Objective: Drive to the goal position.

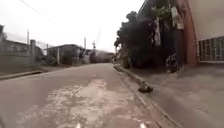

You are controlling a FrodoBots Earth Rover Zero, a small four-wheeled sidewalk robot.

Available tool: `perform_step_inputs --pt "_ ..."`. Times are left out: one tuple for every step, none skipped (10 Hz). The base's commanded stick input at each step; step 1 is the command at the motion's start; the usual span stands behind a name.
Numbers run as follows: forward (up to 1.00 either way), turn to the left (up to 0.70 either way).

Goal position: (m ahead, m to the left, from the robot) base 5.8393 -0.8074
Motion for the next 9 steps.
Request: perform_step_inputs --pt "0.85 0.0" --pt "0.85 0.0" --pt "0.85 0.0" --pt "0.85 0.0" --pt "0.85 0.0" --pt "0.85 0.0" --pt "0.85 0.0" --pt "0.85 0.0" --pt "0.85 0.0"
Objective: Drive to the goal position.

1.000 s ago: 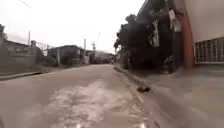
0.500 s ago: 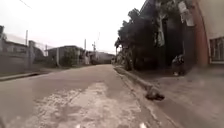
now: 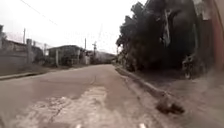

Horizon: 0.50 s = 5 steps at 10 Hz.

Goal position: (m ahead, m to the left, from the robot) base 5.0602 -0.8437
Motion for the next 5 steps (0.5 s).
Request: perform_step_inputs --pt "0.85 0.0" --pt "0.85 0.0" --pt "0.85 0.0" --pt "0.85 0.0" --pt "0.85 0.0"
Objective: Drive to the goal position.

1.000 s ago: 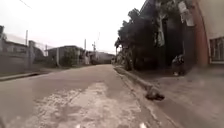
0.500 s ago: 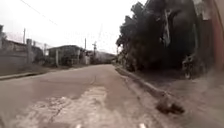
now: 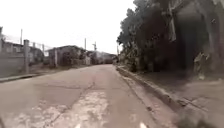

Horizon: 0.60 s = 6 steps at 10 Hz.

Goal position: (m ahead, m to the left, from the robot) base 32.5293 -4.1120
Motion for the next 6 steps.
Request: perform_step_inputs --pt "0.85 0.0" --pt "0.85 0.0" --pt "0.85 0.0" --pt "0.85 0.0" --pt "0.85 0.0" --pt "0.85 0.0"
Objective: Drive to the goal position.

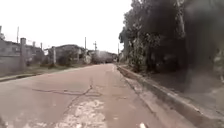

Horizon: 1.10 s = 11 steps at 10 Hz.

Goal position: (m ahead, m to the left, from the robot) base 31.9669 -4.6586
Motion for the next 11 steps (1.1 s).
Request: perform_step_inputs --pt "0.85 0.0" --pt "0.85 0.0" --pt "0.85 0.0" --pt "0.85 0.0" --pt "0.85 0.0" --pt "0.85 0.0" --pt "0.85 0.0" --pt "0.85 0.0" --pt "0.85 0.0" --pt "0.85 0.0" --pt "0.85 0.0"
